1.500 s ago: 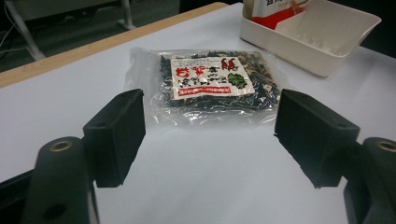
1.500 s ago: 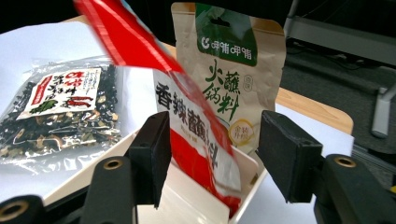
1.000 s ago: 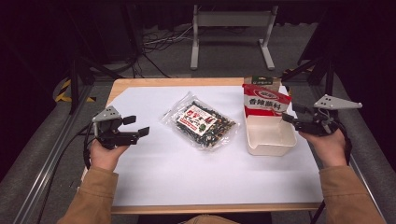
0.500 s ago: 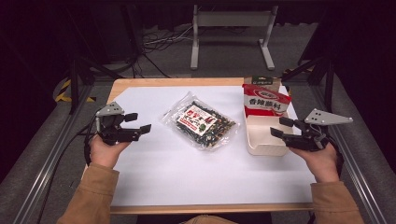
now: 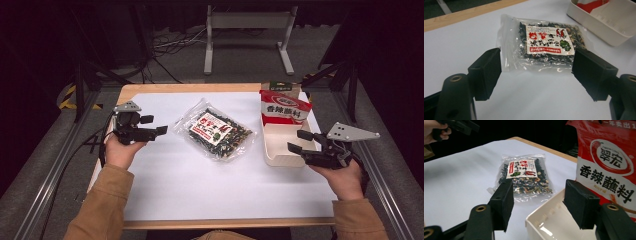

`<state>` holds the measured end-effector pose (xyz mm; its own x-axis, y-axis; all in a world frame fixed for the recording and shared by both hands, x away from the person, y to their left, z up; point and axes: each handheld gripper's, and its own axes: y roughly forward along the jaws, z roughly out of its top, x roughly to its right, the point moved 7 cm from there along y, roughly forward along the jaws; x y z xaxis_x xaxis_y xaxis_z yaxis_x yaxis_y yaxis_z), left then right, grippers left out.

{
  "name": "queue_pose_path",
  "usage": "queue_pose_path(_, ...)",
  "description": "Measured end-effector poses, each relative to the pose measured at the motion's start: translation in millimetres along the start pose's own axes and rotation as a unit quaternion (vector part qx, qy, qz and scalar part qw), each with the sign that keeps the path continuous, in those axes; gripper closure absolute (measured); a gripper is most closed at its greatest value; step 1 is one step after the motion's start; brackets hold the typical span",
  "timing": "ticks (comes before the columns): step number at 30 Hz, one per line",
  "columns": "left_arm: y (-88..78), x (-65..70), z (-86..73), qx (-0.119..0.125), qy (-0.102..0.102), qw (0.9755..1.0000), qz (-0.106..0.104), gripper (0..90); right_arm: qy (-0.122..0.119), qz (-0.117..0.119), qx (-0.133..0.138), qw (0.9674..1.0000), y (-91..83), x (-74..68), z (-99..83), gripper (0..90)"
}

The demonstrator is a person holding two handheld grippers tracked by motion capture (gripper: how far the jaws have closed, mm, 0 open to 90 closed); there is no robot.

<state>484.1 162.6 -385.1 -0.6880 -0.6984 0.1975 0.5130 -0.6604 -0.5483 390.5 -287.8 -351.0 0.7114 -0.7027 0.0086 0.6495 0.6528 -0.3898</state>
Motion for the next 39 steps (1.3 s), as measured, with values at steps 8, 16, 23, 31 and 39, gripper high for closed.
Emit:
queue_pose_path(8, 20.9, -22.6, -1.4, 0.003, -0.049, 0.9988, 0.011, 19.1, -0.013, 0.022, -0.006, 0.9996, 9.8, -12.6, -0.9, 40.0)
queue_pose_path(16, 46.5, -26.1, -0.8, -0.001, -0.062, 0.9977, 0.029, 16.8, -0.015, 0.034, -0.01, 0.9992, 16.0, -19.8, -2.7, 39.5)
queue_pose_path(23, 70.8, -30.3, -5.6, -0.007, -0.099, 0.995, 0.013, 19.1, -0.012, 0.034, -0.017, 0.9992, 17.5, -22.2, -8.9, 39.2)
queue_pose_path(31, 94.5, -28.0, -12.2, -0.022, -0.121, 0.9925, 0.002, 25.7, -0.008, 0.036, -0.024, 0.999, 19.5, -24.9, -13.8, 38.8)
queue_pose_path(39, 112.8, -31.8, -20.0, -0.031, -0.144, 0.9892, 0.002, 27.5, -0.006, 0.041, -0.026, 0.9988, 21.5, -26.0, -16.8, 38.5)
